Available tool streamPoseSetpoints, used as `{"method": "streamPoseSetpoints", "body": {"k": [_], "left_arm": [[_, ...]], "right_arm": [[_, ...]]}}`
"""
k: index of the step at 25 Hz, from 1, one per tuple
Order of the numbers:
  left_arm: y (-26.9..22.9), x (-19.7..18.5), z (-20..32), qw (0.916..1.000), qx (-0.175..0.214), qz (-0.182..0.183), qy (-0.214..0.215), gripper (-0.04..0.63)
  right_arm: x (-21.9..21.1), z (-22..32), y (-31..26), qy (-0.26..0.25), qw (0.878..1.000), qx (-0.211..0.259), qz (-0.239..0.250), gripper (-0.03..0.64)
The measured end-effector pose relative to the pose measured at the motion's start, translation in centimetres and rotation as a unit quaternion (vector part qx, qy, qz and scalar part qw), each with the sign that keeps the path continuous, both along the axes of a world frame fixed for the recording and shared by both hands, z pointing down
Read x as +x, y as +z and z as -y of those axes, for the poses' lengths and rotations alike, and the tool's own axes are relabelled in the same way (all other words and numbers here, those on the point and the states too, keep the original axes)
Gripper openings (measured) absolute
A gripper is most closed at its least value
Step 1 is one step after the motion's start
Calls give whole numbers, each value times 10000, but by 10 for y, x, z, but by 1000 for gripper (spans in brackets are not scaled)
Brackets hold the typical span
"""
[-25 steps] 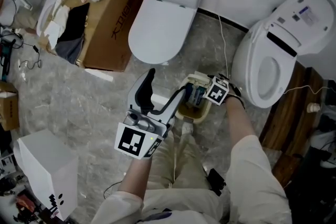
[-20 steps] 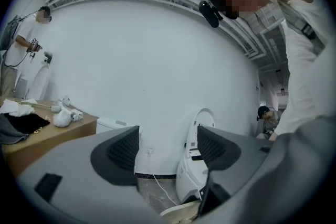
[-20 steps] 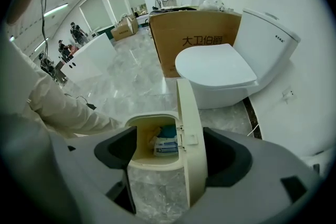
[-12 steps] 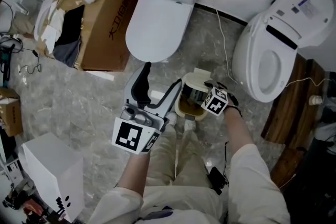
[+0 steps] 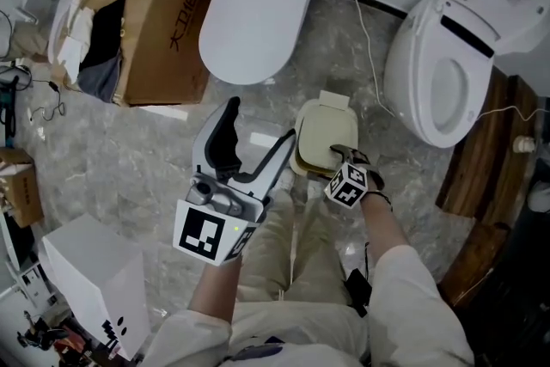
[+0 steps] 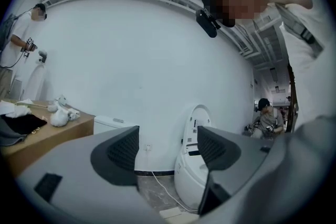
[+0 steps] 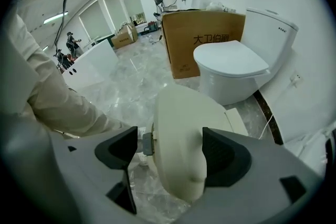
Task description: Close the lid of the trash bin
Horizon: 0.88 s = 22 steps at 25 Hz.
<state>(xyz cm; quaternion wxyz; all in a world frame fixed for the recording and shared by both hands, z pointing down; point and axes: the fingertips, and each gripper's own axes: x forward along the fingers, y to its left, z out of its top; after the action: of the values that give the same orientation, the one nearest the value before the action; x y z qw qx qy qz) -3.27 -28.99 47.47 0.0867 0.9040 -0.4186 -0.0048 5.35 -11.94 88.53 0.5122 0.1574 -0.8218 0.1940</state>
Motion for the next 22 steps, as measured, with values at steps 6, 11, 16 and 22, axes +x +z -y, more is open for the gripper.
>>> {"method": "streamPoseSetpoints", "body": {"k": [6, 11, 16, 22], "left_arm": [[15, -8, -12, 10000, -41, 6, -32, 324], [29, -11, -20, 9999, -47, 117, -1, 324], [36, -15, -23, 9999, 30, 156, -44, 325], [50, -16, -31, 9999, -12, 162, -34, 325]], "right_arm": [[-14, -30, 36, 360, 9990, -135, -242, 379], [-21, -62, 74, 417, 9972, -541, -320, 388], [-23, -71, 101, 430, 9961, -667, -384, 390], [-22, -69, 118, 557, 9958, -493, -527, 378]]}}
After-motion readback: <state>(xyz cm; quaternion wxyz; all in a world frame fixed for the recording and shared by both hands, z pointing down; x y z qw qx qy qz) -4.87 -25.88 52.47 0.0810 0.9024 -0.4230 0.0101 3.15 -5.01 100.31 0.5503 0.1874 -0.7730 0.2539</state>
